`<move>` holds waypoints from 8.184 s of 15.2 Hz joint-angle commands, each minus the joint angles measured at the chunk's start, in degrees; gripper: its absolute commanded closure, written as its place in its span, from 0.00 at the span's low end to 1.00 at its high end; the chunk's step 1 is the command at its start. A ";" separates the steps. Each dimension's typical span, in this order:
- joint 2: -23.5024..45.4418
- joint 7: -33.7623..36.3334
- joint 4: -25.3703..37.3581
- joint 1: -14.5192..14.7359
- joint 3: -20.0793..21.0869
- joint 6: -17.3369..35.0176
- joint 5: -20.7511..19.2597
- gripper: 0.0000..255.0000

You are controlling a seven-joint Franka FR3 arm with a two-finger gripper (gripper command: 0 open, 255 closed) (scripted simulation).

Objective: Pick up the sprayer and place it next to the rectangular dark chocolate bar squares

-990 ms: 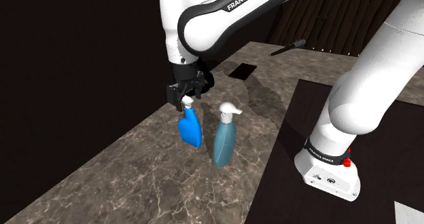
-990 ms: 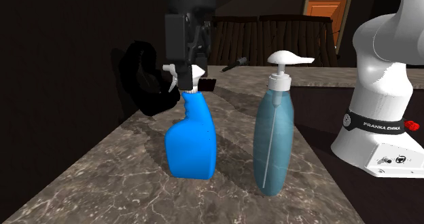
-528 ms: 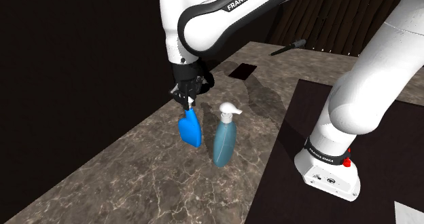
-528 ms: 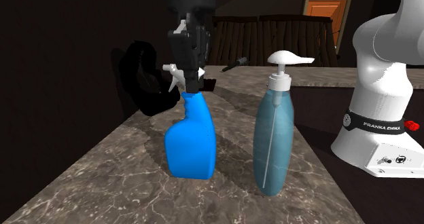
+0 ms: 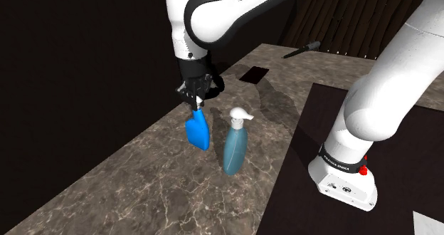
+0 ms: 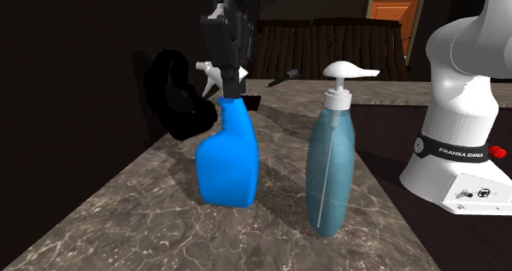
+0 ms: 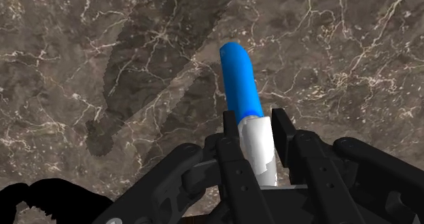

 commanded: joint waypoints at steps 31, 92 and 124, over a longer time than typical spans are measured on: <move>-2.25 -0.14 22.65 -0.58 -1.52 -24.79 0.01 1.00; 0.52 -50.19 21.67 -19.13 -34.12 -22.00 -6.72 1.00; 37.66 -77.73 49.04 -35.86 -44.42 -13.98 4.24 1.00</move>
